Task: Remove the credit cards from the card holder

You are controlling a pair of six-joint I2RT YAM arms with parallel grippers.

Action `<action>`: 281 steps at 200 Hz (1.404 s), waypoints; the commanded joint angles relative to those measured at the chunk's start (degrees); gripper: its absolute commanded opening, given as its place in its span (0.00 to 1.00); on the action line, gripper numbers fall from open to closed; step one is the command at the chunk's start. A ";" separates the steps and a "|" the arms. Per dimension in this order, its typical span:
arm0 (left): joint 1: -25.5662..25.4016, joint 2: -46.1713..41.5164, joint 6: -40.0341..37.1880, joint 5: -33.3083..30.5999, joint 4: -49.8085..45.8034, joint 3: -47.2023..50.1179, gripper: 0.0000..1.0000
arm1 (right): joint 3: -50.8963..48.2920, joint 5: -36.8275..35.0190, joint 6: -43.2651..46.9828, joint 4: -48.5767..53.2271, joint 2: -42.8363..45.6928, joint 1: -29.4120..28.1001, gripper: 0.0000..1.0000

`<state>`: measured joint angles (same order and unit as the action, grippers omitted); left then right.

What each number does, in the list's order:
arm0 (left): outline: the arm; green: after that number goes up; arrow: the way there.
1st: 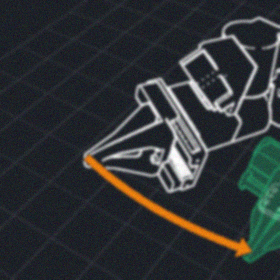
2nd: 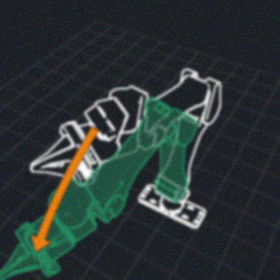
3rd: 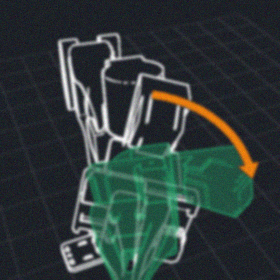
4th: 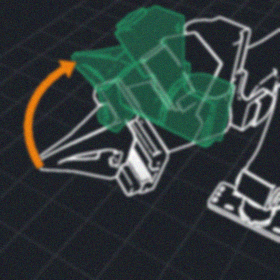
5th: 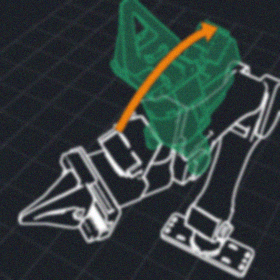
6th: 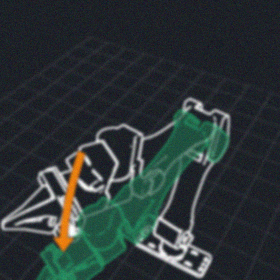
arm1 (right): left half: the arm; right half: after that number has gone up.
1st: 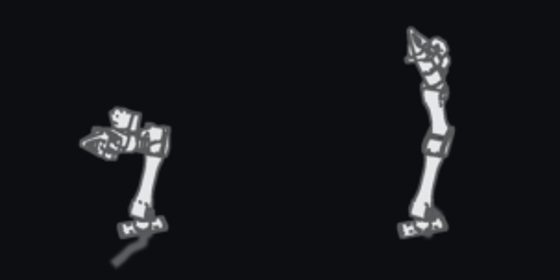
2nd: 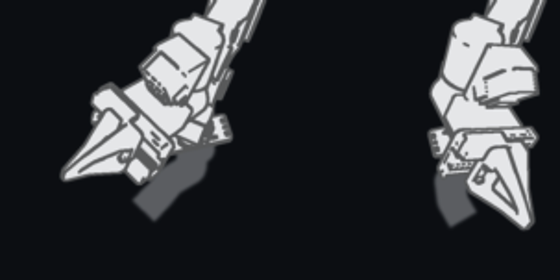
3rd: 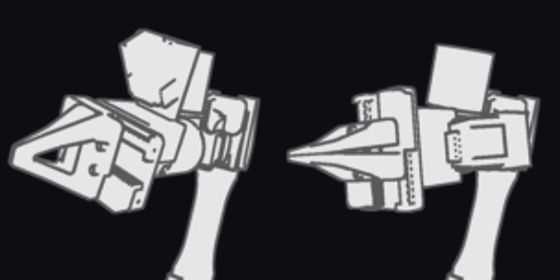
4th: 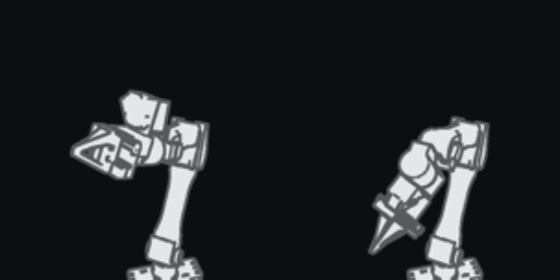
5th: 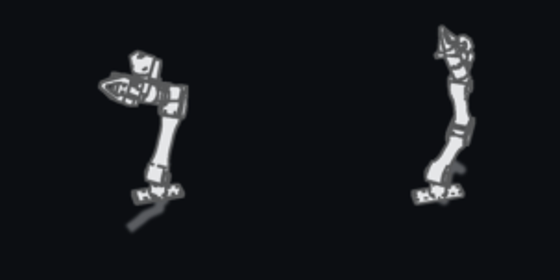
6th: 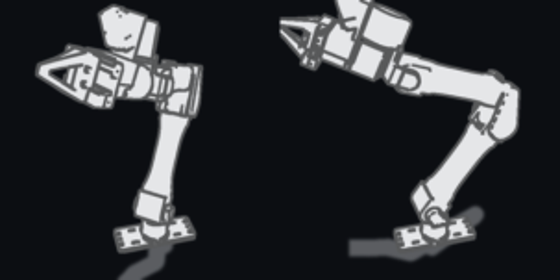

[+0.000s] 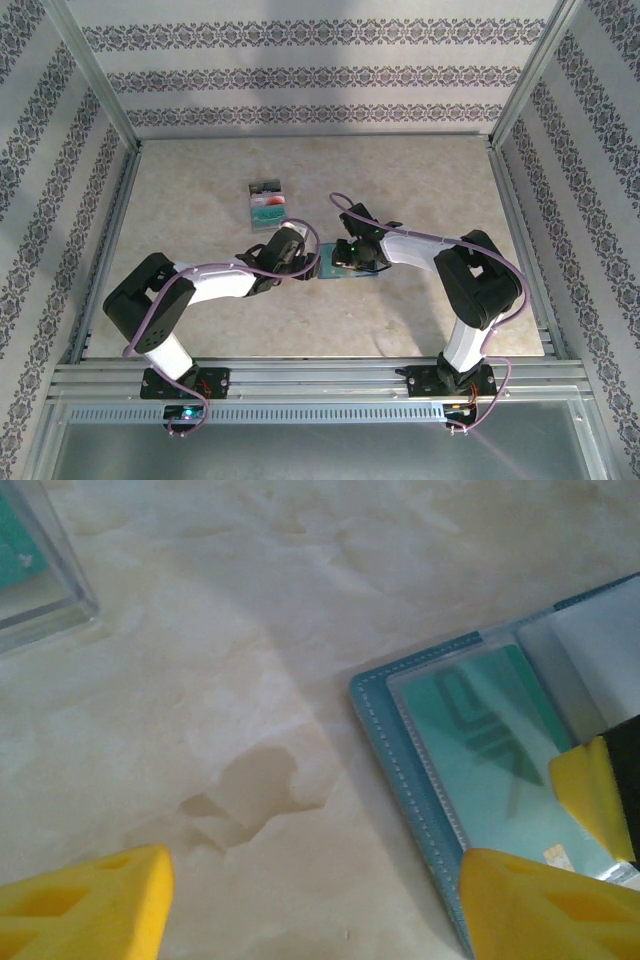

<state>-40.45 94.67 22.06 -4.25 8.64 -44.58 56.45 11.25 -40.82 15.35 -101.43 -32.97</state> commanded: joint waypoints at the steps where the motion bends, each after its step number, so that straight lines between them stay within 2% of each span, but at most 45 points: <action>1: -0.33 2.38 -3.03 0.16 -3.92 -2.76 0.74 | -2.22 3.99 -1.29 -4.09 -0.38 1.04 0.27; 22: -0.53 5.18 -4.56 -1.21 -7.07 -5.07 0.70 | -3.93 6.87 -1.94 -7.57 0.50 1.75 0.27; 47: -0.51 7.31 -4.51 -0.16 -6.81 -5.60 0.53 | -4.75 8.42 -2.33 -9.33 0.62 2.12 0.26; 68: -0.68 8.41 -3.88 1.67 -5.96 -5.69 0.52 | -4.85 9.33 -2.46 -10.35 0.52 2.21 0.26; 161: -0.77 9.39 -4.84 1.70 -7.58 -6.29 0.49 | -9.06 17.52 -5.56 -21.51 1.94 4.14 0.26; 172: -0.79 9.63 -4.75 2.01 -7.50 -6.39 0.45 | -9.31 17.75 -5.67 -22.07 1.78 4.17 0.27; 237: -0.86 9.63 -4.76 2.39 -7.68 -6.43 0.44 | -8.43 10.57 -4.47 -16.43 0.38 3.63 0.36; 281: -0.86 9.86 -4.44 2.84 -7.39 -6.53 0.44 | -5.94 7.48 -3.27 -12.34 -1.38 1.89 0.39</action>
<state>-40.49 102.19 17.74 -5.17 3.01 -50.28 49.25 22.94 -45.69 -1.63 -100.71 -30.04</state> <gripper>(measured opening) 0.441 0.393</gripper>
